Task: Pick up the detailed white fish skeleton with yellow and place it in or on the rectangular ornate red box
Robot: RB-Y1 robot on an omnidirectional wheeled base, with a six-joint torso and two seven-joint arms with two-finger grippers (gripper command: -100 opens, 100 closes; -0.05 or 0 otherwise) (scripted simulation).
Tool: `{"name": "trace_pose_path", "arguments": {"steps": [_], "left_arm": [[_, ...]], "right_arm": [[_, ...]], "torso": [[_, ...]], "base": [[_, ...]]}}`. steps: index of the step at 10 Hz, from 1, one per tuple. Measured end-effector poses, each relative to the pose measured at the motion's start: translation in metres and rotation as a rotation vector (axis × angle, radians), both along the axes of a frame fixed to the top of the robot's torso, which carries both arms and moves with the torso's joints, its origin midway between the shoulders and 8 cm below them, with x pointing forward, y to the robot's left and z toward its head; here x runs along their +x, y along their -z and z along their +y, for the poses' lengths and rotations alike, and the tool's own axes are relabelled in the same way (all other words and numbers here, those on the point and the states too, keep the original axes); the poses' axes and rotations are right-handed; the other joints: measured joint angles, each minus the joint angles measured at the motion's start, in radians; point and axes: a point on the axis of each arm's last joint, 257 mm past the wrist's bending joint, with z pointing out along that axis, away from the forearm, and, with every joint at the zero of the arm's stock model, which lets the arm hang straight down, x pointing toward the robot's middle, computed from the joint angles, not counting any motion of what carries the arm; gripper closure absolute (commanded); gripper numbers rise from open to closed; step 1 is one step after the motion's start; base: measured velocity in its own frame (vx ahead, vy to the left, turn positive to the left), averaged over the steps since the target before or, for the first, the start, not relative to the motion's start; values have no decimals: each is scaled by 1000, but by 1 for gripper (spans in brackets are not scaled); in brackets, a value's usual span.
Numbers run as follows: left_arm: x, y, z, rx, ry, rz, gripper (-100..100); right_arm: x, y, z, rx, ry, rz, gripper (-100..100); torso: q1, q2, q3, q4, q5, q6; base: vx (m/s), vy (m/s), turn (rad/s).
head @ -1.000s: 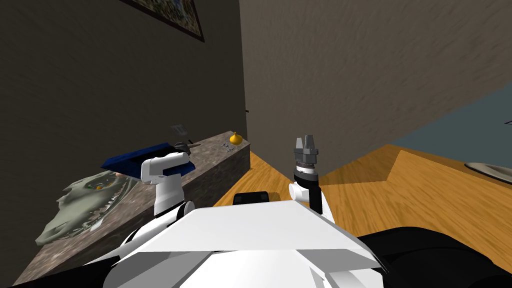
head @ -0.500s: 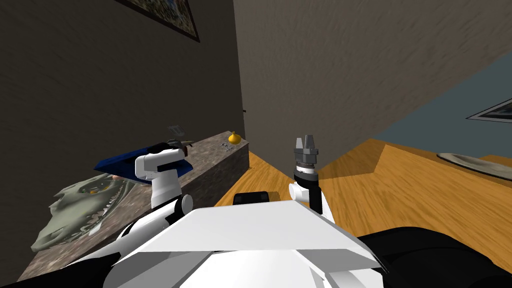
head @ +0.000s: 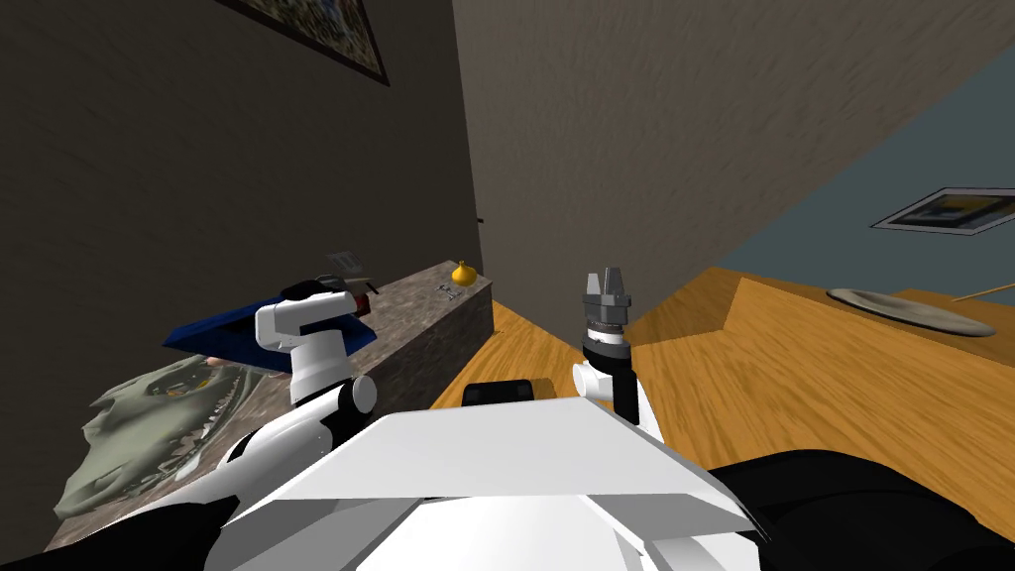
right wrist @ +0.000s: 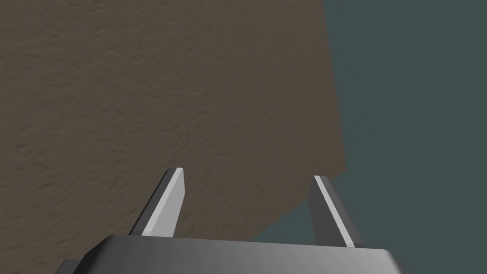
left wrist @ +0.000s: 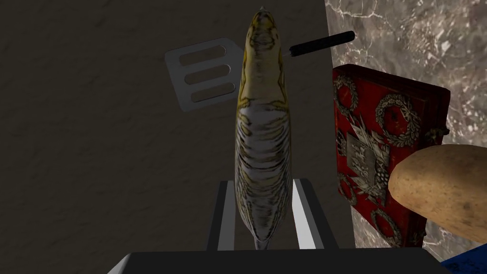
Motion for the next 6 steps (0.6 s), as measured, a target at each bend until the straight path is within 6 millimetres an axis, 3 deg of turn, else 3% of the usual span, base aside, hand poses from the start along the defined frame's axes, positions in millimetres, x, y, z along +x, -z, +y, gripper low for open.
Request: {"name": "trace_pose_path", "arguments": {"steps": [6], "left_arm": [[-30,20,50,9,-98,42,100]], "right_arm": [[0,0,0,0,0,0,0]], "torso": [[18,-2,-3,-4,7,-10]], "base": [[11,76,-55]]}}
